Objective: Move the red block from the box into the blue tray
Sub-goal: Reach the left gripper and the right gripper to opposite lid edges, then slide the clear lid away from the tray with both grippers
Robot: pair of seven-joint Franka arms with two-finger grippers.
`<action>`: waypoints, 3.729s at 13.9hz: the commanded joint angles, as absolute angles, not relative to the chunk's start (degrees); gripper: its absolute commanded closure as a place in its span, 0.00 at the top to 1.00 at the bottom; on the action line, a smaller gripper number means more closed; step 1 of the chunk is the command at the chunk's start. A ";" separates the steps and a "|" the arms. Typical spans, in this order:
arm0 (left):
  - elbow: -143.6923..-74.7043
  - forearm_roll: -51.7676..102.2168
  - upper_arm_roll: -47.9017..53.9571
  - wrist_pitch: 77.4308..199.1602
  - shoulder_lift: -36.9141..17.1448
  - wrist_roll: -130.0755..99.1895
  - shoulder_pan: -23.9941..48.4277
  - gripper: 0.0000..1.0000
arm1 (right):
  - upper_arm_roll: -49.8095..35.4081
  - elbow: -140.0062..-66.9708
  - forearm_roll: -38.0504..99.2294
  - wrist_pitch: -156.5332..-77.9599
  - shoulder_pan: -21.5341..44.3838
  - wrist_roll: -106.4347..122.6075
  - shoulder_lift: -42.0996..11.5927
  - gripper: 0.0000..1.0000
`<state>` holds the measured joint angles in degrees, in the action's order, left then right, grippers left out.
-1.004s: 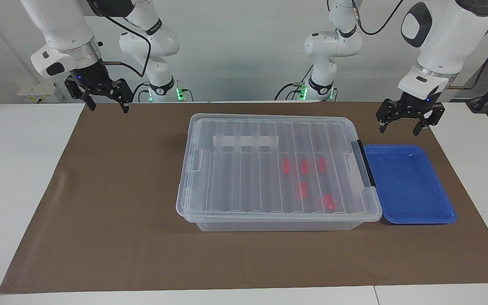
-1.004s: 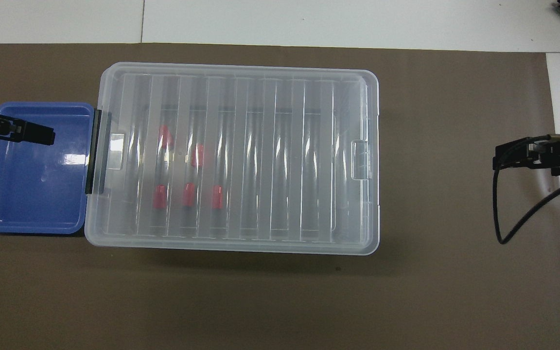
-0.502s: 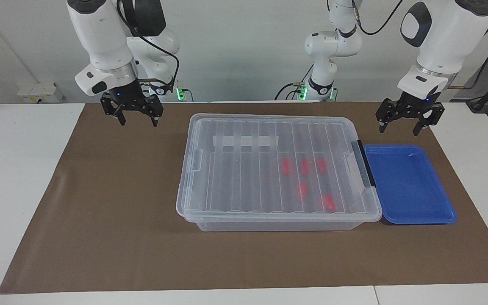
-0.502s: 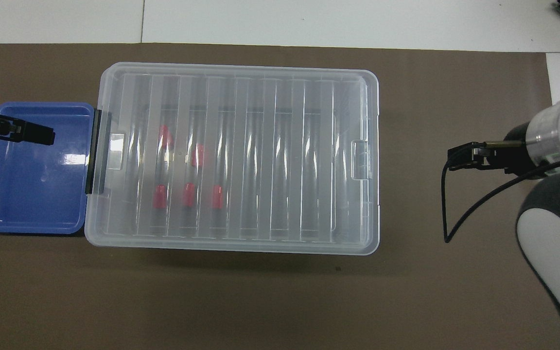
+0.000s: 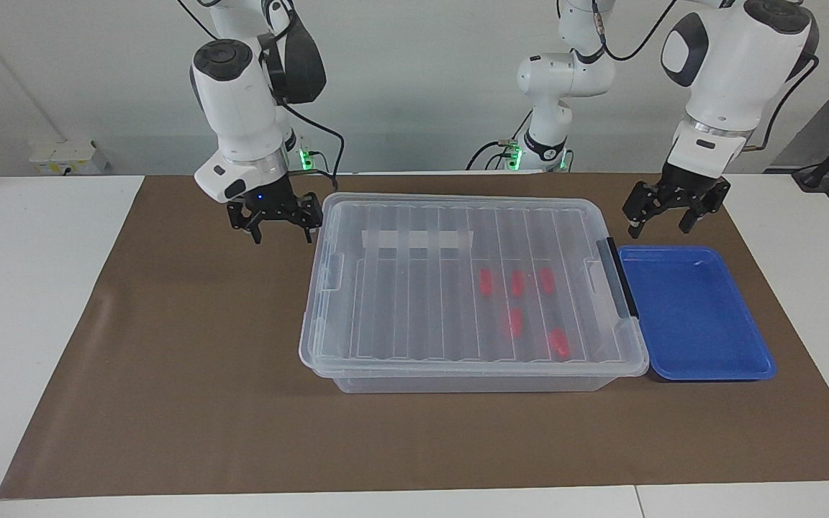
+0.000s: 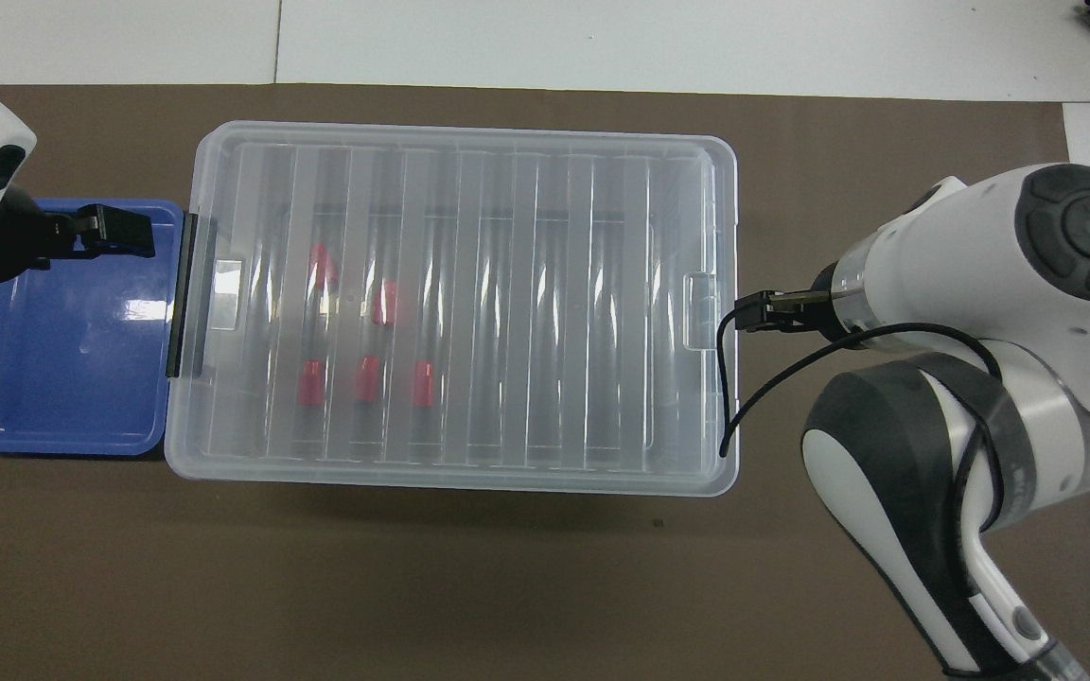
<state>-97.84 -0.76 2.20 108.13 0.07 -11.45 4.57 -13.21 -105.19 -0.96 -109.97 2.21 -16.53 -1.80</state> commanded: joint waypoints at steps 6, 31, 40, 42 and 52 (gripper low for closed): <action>-104.41 0.00 1.85 118.11 0.71 -19.94 7.91 1.00 | -15.47 -106.96 -0.44 -113.29 2.11 -17.75 -5.71 1.00; -105.47 -0.62 2.29 125.86 -4.39 -29.44 12.13 1.00 | -6.07 -107.67 -0.62 -110.75 0.70 1.75 -5.45 1.00; -105.29 -2.72 2.11 129.28 -7.20 -29.27 11.43 1.00 | 0.52 -107.40 -0.62 -107.32 0.70 14.40 -5.10 1.00; -105.47 -2.81 2.20 130.43 -7.73 -29.36 11.51 1.00 | 2.63 -106.97 -0.62 -106.53 0.70 18.00 -5.01 1.00; -108.90 -6.76 2.11 138.16 -13.70 -40.07 13.80 1.00 | 6.15 -106.79 -0.62 -104.85 0.88 25.23 -4.40 1.00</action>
<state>-108.11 -5.11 2.78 136.00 -12.45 -36.70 12.15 5.94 -106.58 -0.96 -105.84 1.10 23.81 -5.57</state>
